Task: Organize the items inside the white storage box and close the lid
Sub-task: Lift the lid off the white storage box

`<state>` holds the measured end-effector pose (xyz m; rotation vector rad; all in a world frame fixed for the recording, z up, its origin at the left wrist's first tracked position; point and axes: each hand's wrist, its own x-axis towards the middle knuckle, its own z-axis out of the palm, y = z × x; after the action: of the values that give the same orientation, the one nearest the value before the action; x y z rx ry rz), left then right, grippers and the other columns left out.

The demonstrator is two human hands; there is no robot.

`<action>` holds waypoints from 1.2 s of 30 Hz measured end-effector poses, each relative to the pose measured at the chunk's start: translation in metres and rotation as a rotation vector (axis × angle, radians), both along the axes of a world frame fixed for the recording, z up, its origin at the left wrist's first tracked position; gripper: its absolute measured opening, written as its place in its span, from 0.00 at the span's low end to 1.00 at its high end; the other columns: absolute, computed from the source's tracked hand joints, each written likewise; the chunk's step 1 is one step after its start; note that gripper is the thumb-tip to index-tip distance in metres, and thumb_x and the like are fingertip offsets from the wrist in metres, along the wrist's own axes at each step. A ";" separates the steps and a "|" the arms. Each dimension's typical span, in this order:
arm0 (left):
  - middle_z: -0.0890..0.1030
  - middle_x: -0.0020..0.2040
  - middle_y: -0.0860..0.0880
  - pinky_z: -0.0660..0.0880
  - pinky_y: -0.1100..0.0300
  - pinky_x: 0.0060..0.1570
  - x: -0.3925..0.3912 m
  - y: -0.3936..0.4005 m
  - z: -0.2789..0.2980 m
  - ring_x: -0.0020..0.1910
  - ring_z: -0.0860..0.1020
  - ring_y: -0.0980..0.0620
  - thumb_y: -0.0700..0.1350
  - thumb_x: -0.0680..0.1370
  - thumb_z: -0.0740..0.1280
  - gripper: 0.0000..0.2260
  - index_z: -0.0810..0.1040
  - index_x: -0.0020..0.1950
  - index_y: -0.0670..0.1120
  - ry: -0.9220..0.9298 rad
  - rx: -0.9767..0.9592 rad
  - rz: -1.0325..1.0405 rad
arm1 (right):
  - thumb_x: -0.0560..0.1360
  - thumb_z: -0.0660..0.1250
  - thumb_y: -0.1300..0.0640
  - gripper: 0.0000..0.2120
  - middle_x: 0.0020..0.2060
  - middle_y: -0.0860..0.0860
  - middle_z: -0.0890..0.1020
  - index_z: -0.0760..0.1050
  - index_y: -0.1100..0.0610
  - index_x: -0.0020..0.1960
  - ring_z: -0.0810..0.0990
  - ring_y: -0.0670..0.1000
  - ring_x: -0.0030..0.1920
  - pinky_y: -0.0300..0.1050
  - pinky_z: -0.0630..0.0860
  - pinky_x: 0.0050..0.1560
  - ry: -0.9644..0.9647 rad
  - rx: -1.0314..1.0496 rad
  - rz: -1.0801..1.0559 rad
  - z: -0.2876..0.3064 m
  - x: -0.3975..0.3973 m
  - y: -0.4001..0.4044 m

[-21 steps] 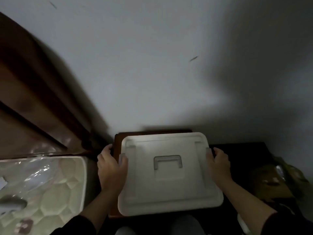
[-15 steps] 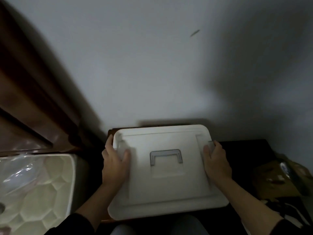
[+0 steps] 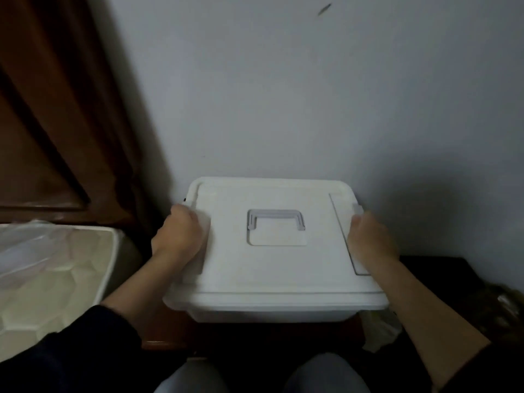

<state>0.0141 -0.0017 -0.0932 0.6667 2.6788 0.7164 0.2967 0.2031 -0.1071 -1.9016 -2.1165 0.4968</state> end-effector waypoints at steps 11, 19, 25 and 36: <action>0.80 0.60 0.37 0.70 0.47 0.49 0.036 -0.040 -0.002 0.56 0.79 0.34 0.53 0.88 0.52 0.18 0.71 0.63 0.40 0.058 0.001 0.062 | 0.87 0.50 0.44 0.25 0.61 0.61 0.81 0.75 0.62 0.64 0.81 0.65 0.59 0.56 0.76 0.54 0.005 0.008 -0.033 0.005 0.021 -0.030; 0.77 0.45 0.46 0.69 0.51 0.41 0.032 -0.040 -0.010 0.40 0.75 0.45 0.53 0.88 0.52 0.16 0.71 0.60 0.42 0.088 0.034 0.056 | 0.88 0.46 0.54 0.23 0.67 0.62 0.78 0.74 0.62 0.70 0.77 0.64 0.66 0.57 0.75 0.61 -0.011 -0.116 -0.121 0.010 0.030 -0.020; 0.76 0.46 0.44 0.70 0.48 0.45 0.027 -0.041 -0.015 0.43 0.75 0.42 0.54 0.88 0.52 0.17 0.71 0.59 0.42 0.087 0.057 0.053 | 0.85 0.56 0.49 0.23 0.67 0.60 0.75 0.68 0.61 0.74 0.73 0.62 0.65 0.57 0.71 0.64 -0.101 0.321 0.127 0.009 0.019 -0.045; 0.78 0.64 0.36 0.73 0.47 0.55 0.012 -0.041 -0.010 0.61 0.78 0.36 0.46 0.89 0.49 0.18 0.73 0.68 0.37 -0.008 0.007 0.068 | 0.78 0.49 0.26 0.42 0.73 0.58 0.69 0.56 0.55 0.80 0.75 0.63 0.67 0.60 0.74 0.61 -0.056 0.057 0.282 0.003 0.018 -0.035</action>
<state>0.0260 -0.0425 -0.1028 0.5757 2.7038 0.7441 0.3149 0.1681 -0.1037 -1.6122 -2.4233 0.4363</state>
